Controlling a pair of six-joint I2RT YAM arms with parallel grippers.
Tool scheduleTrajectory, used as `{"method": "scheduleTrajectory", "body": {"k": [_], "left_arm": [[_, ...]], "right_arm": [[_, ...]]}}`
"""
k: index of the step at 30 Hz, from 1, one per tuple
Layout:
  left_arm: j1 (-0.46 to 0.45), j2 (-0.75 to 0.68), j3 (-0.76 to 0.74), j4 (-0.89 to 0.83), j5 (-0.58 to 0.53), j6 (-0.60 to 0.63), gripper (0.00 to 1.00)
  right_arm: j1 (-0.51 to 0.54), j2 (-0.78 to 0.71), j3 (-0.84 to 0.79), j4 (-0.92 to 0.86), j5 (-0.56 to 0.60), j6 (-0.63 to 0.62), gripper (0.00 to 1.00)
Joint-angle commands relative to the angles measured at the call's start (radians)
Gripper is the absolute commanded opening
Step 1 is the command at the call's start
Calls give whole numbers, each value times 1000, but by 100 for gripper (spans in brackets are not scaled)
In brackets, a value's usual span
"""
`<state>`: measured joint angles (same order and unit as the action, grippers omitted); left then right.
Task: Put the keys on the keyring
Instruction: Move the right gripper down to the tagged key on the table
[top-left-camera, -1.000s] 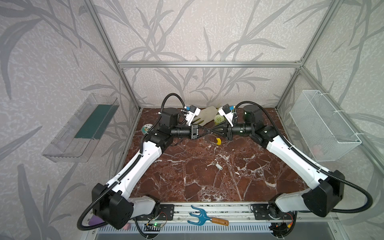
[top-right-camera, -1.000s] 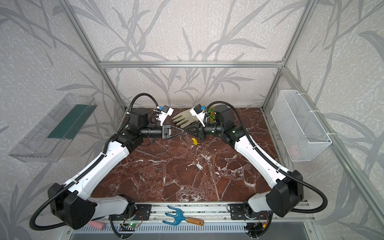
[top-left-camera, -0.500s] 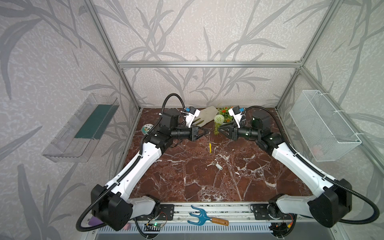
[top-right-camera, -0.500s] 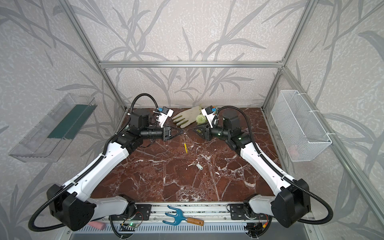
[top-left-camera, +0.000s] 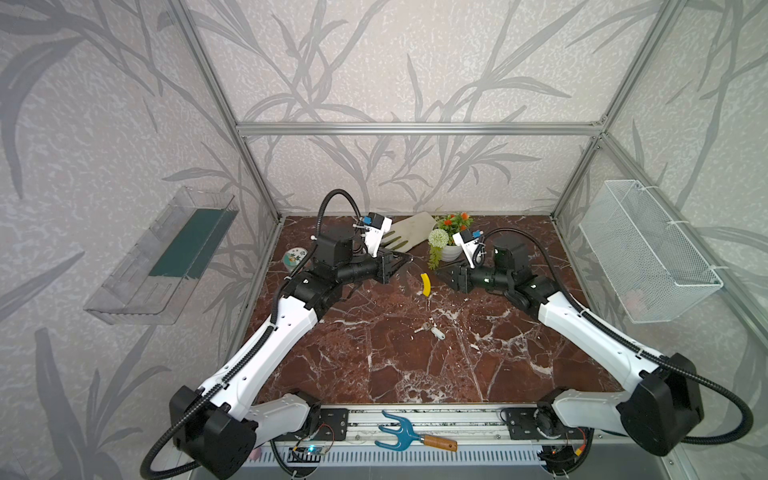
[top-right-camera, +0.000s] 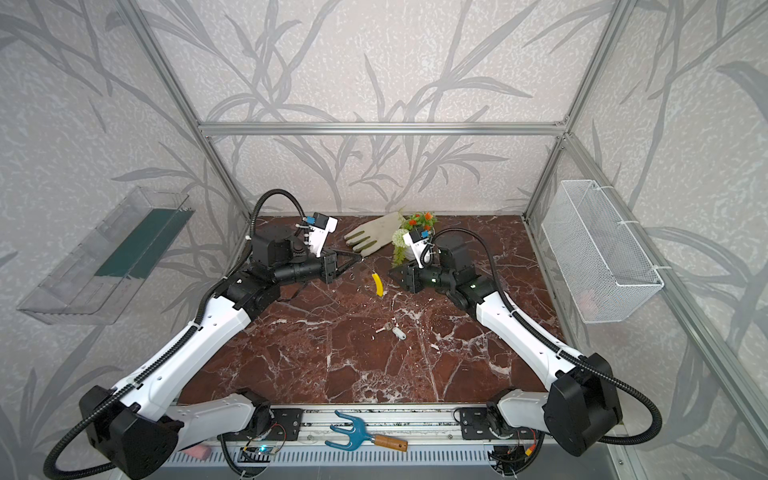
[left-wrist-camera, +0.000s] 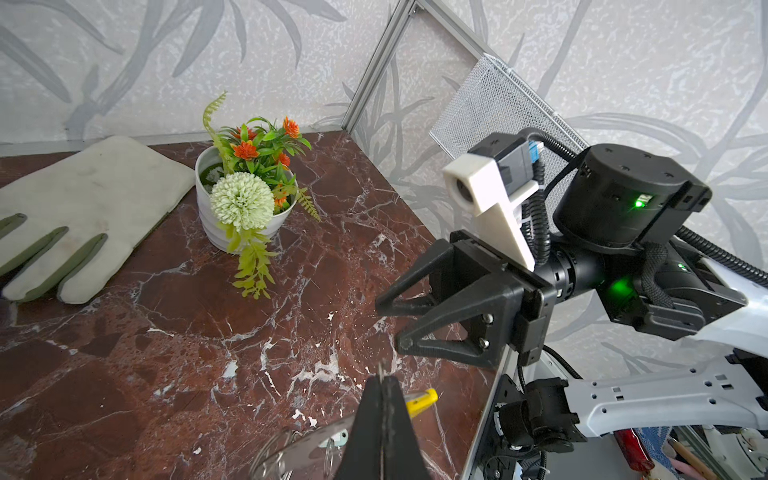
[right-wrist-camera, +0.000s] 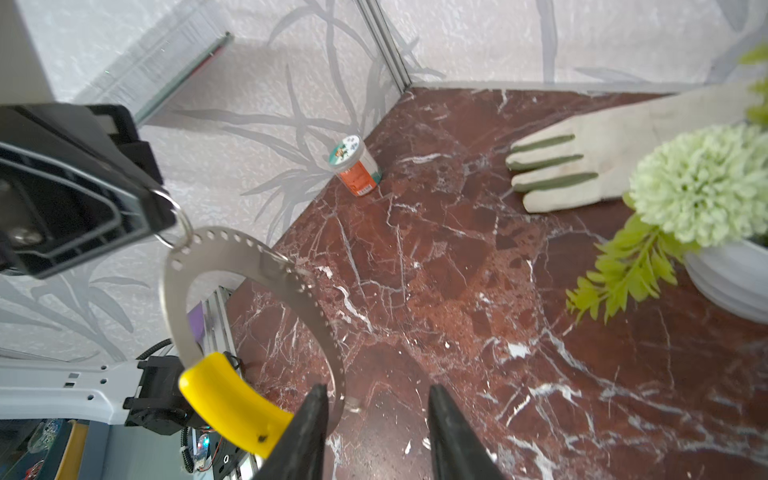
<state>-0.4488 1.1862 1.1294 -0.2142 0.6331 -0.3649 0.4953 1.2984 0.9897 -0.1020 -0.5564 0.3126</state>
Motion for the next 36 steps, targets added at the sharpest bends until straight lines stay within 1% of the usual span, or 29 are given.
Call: {"method": "scheduleTrajectory", "body": {"k": [1,9,15,20,24,29,36], "left_arm": [[-4,-44,-6,16,-27,24,0],[-2,-96,-31,-13,-61,25,0],[-4,-125,-44,-37,-73,31,0],[-3,-136,-41,-72,-69,38,0],[-3,-144,-45,-86,-66,40,0],[-4,-155,-50,-94,-72,41,0],[-3,-155,-46,-103,-69,41,0]], "right_arm": [[15,33,-38,-129,68,-19,42],[111,112,-118,-175,177,-63,44],[161,244,-80,-190,205,-41,41],[162,367,-21,-245,198,-32,34],[162,444,14,-274,220,-27,27],[160,479,36,-269,228,-20,26],[160,533,69,-275,199,-22,22]]}}
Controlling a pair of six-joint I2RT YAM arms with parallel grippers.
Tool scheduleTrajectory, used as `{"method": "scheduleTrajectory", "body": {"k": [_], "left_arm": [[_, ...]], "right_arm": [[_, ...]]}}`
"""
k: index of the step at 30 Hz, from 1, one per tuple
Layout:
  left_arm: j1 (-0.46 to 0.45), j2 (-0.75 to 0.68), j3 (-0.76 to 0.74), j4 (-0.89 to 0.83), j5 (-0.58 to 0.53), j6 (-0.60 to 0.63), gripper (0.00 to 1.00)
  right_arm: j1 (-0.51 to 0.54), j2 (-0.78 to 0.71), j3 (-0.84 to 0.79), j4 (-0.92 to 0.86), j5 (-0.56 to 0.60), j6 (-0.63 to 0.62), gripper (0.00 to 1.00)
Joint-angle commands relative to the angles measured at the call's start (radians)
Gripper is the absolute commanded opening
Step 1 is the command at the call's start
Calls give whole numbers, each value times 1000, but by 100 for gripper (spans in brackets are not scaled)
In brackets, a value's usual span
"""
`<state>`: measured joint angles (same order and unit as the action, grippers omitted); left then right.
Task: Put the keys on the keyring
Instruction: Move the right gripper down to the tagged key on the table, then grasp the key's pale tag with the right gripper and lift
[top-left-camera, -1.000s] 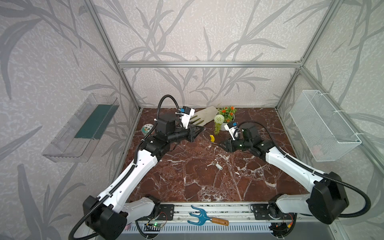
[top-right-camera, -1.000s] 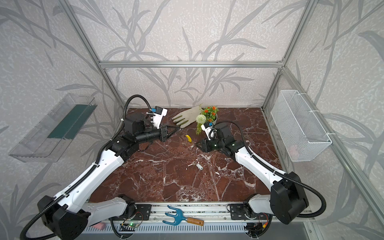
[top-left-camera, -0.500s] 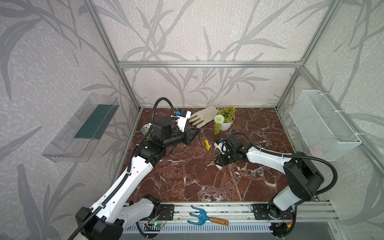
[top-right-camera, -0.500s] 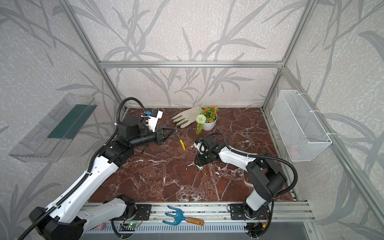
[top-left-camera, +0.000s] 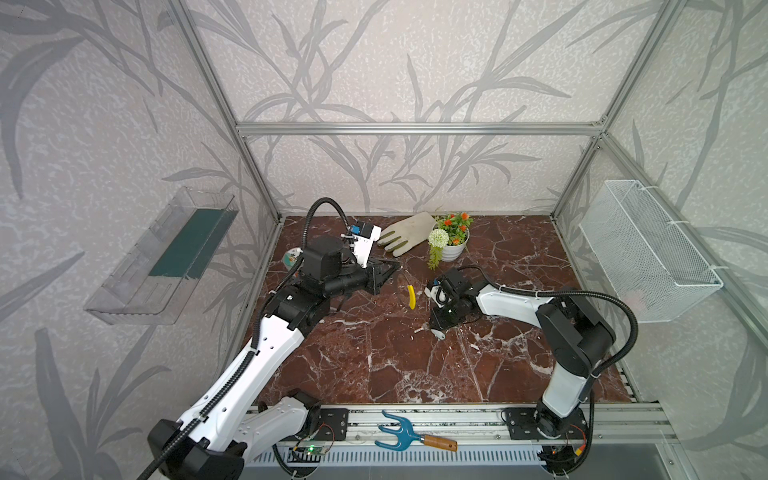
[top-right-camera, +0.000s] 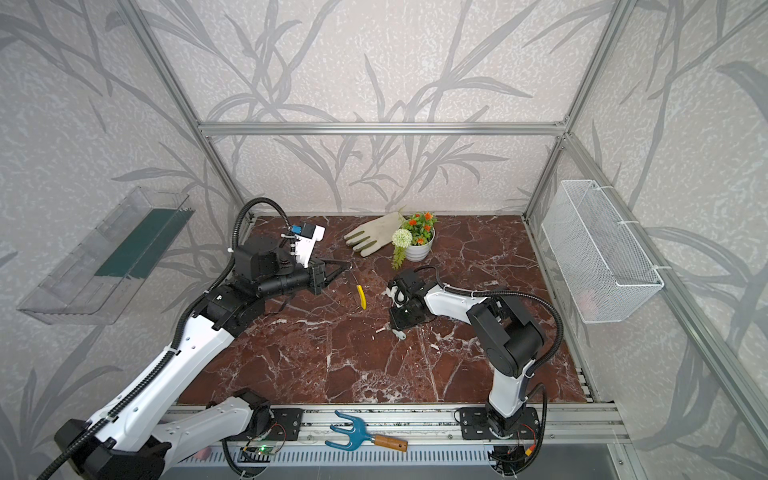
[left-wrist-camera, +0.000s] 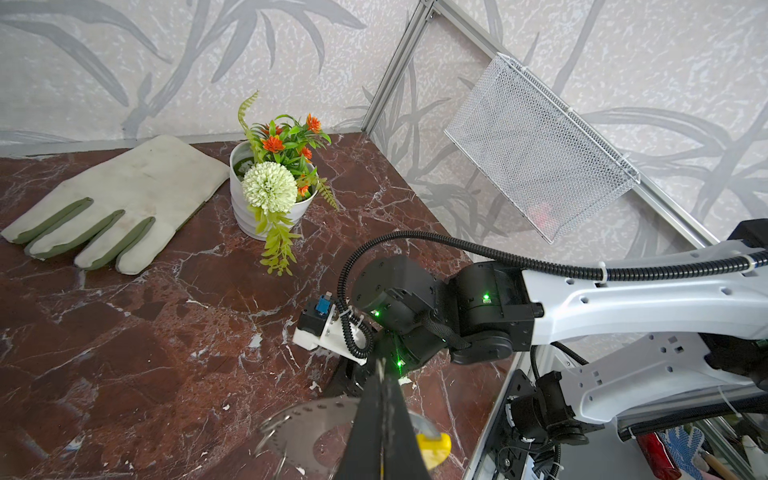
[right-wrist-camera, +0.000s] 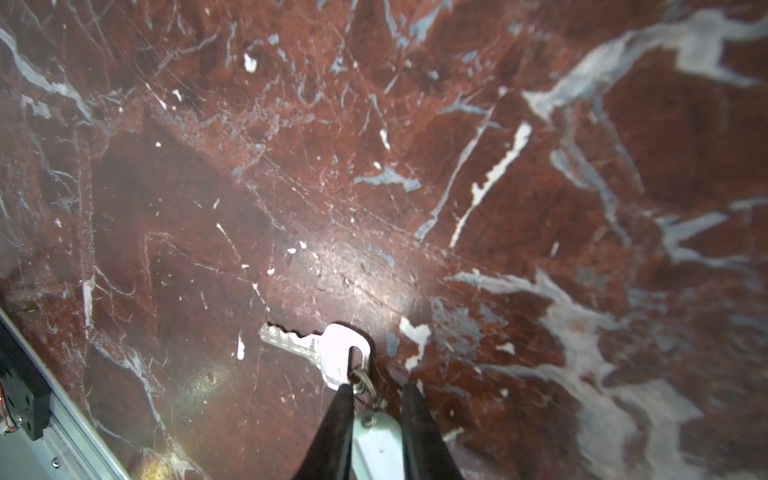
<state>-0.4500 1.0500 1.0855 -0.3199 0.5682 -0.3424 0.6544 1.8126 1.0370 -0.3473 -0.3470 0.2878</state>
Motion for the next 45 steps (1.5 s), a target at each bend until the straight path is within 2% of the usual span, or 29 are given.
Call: {"method": "scheduleTrajectory", "body": {"k": [1,8,16,31,38,45], "left_arm": [[-3,-19,-2,1,-5,20,0],[-3,-29,-6,-5,-12,23,0],[-2,-33,-9,-6,-16,31,0],[-2,-67,-47,11,-16,57,0],[-2,-74,-70,23,-16,70,0],[-2,-79,-83,30,-6,80,0]], "right_arm": [[1,23,21,-28,-12,4,21],[1,1,19,-37,-20,1,0],[1,-78,44,-108,5,-1,0],[1,-237,143,-420,111,-106,0],[5,-320,107,-532,100,-113,0],[30,-320,93,-699,103,-127,0]]}}
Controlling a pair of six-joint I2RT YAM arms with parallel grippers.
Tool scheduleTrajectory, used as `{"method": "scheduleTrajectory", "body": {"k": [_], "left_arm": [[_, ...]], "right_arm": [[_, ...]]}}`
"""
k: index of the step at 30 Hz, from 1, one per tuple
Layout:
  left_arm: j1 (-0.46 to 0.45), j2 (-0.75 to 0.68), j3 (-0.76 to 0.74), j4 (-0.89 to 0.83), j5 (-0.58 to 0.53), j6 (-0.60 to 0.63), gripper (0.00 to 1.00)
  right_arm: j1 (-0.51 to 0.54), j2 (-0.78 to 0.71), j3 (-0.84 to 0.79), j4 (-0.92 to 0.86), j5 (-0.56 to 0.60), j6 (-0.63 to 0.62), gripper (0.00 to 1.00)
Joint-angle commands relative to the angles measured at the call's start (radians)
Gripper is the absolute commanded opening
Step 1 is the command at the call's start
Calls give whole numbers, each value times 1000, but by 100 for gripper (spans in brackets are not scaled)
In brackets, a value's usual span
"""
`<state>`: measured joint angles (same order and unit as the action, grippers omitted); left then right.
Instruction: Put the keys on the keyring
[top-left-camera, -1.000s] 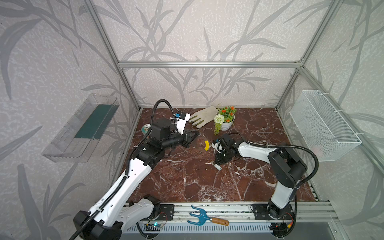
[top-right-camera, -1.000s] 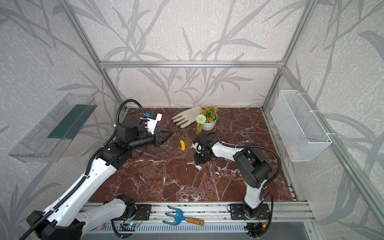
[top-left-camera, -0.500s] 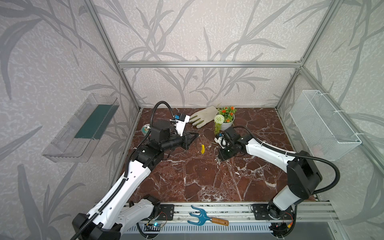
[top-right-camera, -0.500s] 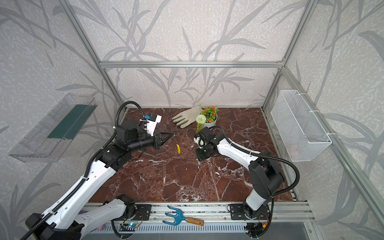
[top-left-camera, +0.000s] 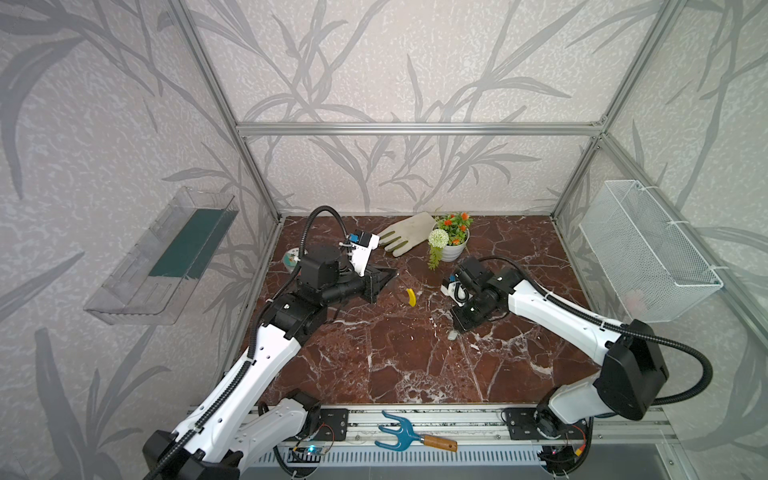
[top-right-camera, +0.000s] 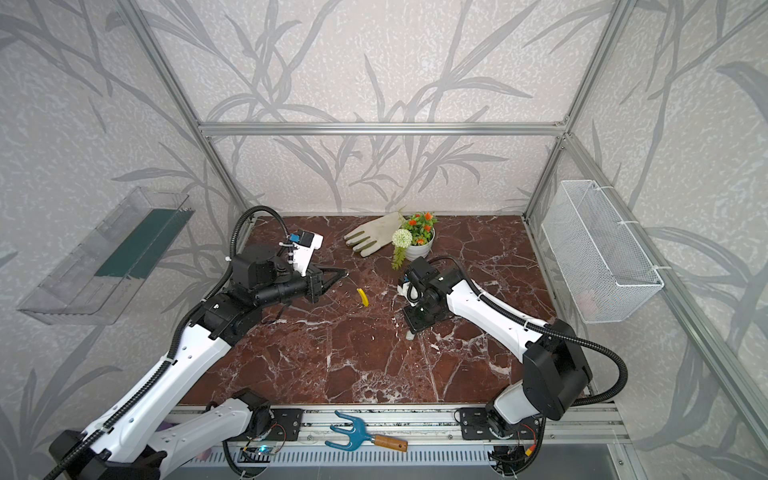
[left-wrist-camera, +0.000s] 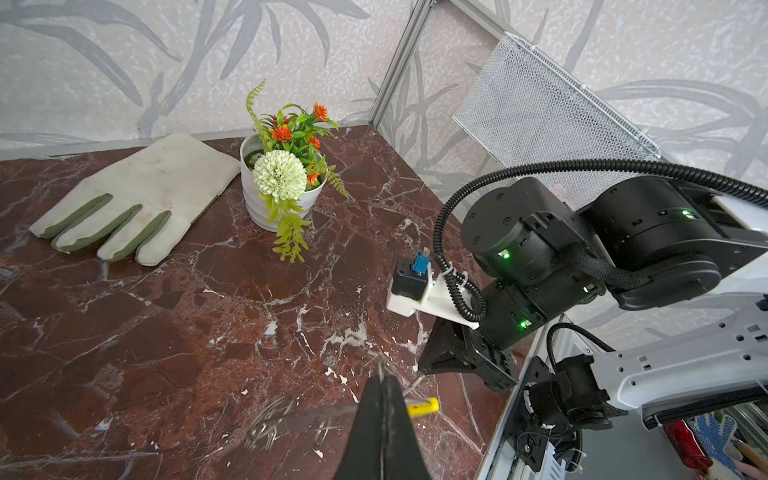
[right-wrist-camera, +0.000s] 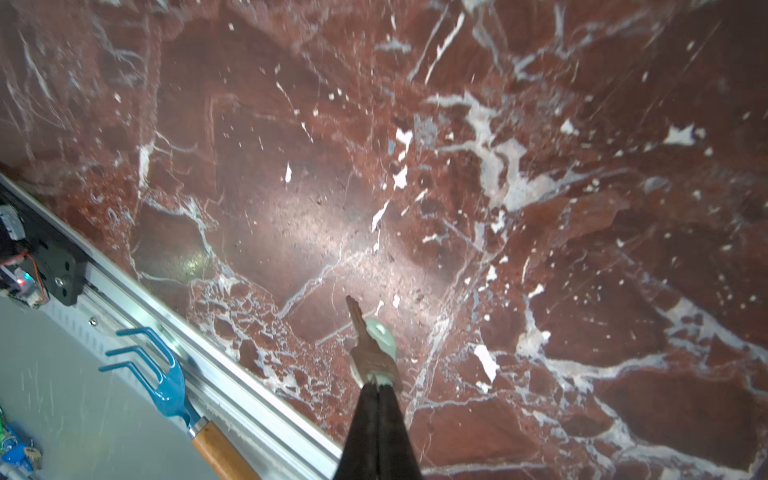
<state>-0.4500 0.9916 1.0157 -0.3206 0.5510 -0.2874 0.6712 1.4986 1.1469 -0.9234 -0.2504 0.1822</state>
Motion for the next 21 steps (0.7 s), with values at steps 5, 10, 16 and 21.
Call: {"method": "scheduleTrajectory", "body": {"k": [5,10,16,21], "left_arm": [[-2,-31,-20,23,18,30,0],[-1,-52,-32,9,12,37,0],[-1,-77,-46,2,5,29,0],[-2,-90,-57,-4,0,27,0]], "right_arm": [[13,4,-16,-147,-4,-20,0],[14,31,-1,-147,-19,-21,0],[18,91,13,-178,-56,-31,0],[19,161,28,-184,-64,-38,0]]}}
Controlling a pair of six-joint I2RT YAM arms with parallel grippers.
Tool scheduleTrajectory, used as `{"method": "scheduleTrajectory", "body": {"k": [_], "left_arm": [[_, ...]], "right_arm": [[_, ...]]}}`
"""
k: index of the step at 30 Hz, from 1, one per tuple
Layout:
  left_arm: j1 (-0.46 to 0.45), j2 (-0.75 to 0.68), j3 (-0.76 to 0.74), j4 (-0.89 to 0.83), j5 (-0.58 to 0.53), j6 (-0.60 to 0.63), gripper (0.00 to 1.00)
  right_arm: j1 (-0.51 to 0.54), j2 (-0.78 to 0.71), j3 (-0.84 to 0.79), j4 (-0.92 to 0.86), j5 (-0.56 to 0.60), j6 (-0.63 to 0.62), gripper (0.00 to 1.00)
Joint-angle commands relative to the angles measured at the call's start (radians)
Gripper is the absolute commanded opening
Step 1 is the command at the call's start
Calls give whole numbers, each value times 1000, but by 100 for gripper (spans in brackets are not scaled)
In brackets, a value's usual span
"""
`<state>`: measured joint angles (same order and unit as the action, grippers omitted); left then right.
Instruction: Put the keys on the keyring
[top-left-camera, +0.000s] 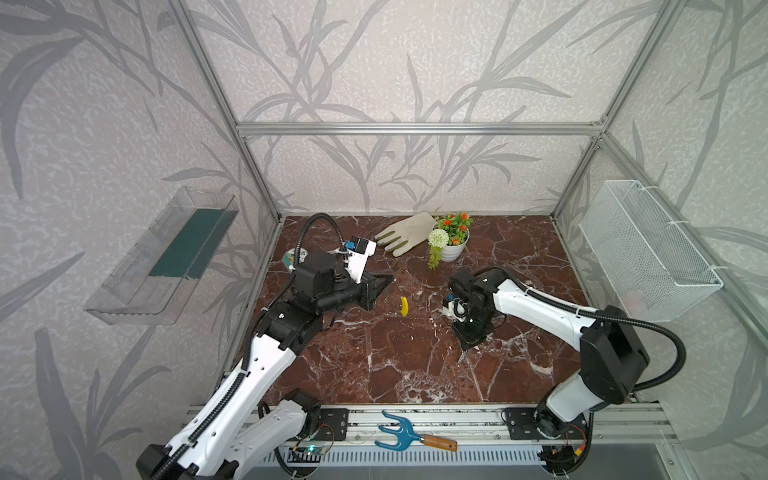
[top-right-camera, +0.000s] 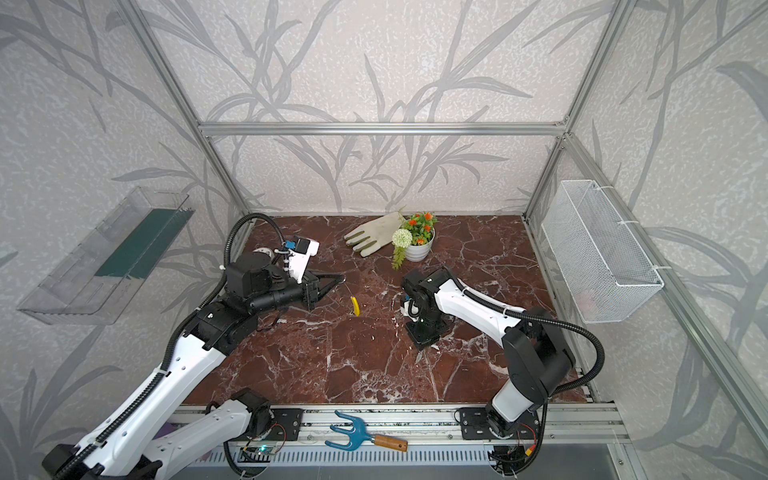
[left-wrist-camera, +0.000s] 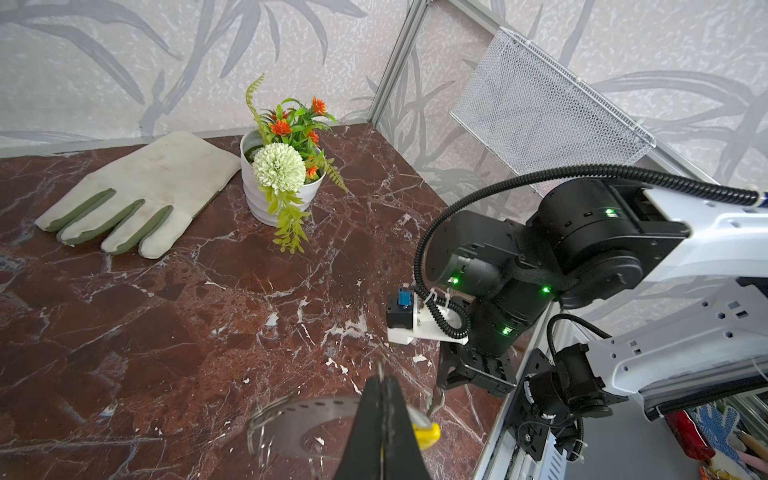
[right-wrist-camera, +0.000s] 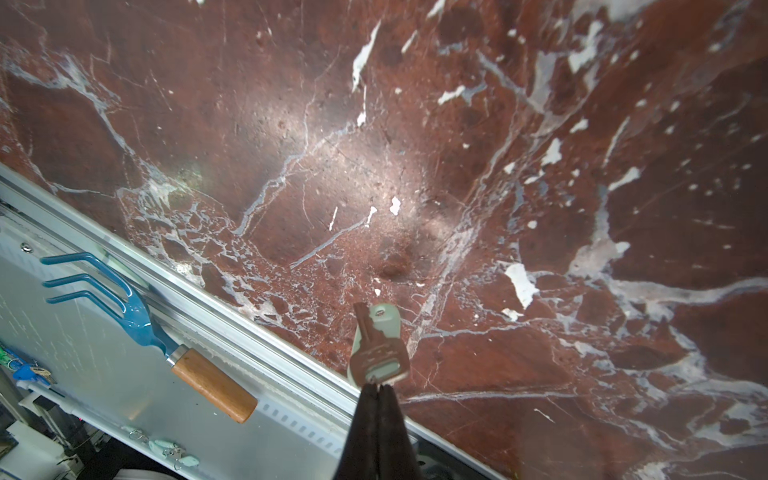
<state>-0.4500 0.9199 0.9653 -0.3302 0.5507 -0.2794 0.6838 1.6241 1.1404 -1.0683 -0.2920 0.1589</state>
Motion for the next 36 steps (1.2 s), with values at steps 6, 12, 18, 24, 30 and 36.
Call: {"method": "scheduleTrajectory", "body": {"k": [6,12,18,24,30,36], "left_arm": [[-1,-24,-9,-5,1,13,0],[-1,-29,-13,-10,-3,11,0],[-2,-26,-13,-10,-4,10,0],[-2,-24,-11,-12,-6,9,0],[-2,-20,-12,-13,-7,9,0],[-1,-14,-11,-13,-5,10,0]], "right_arm": [[7,103,64,-17,-22,-11,0],[6,183,114,-10,-7,-22,0],[3,258,166,-2,-1,-21,0],[-3,313,203,3,2,-25,0],[-7,348,224,11,-6,-20,0],[-9,360,234,11,-9,-19,0]]}}
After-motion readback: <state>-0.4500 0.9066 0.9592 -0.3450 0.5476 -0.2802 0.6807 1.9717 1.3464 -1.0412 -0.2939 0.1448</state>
